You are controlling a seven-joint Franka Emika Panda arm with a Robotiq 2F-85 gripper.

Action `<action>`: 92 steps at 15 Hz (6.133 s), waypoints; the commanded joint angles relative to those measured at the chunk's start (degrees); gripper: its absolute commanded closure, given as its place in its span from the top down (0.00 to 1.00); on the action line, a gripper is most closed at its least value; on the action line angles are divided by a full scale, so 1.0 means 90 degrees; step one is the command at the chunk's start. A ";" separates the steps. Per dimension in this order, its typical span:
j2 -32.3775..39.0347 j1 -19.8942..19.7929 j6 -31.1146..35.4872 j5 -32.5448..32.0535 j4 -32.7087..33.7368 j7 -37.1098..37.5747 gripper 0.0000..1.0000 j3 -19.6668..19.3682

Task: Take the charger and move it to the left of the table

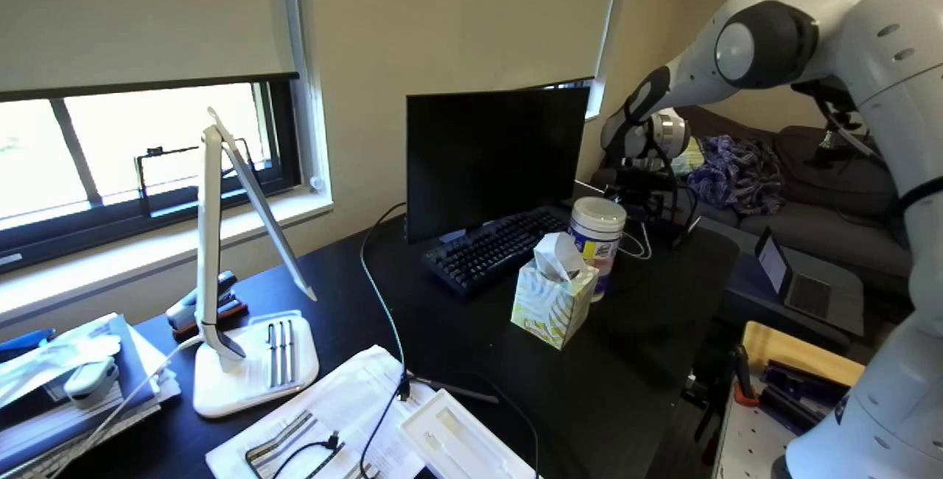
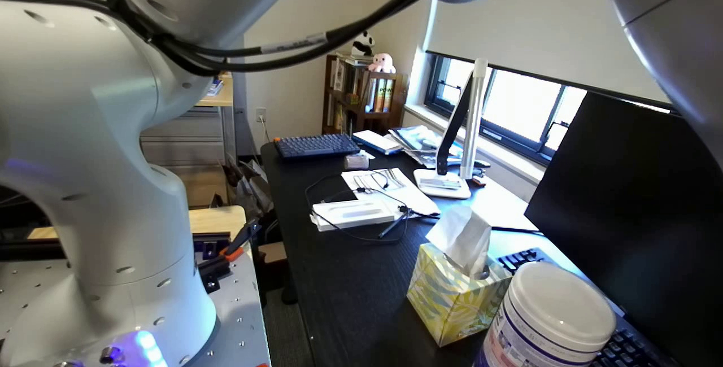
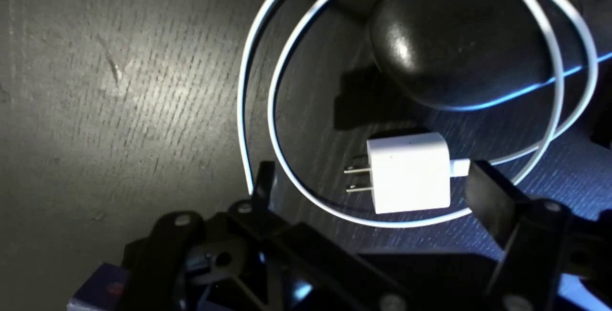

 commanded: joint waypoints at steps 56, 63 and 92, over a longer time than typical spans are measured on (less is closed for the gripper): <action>-0.1923 -0.0141 -0.1713 -0.1635 -0.1124 -0.2910 0.20 -0.0034; -0.1891 0.0063 -0.1893 -0.2053 -0.1495 -0.3014 0.45 0.0024; -0.2736 0.0704 0.3315 -0.3781 -0.5500 -0.3534 0.20 0.0286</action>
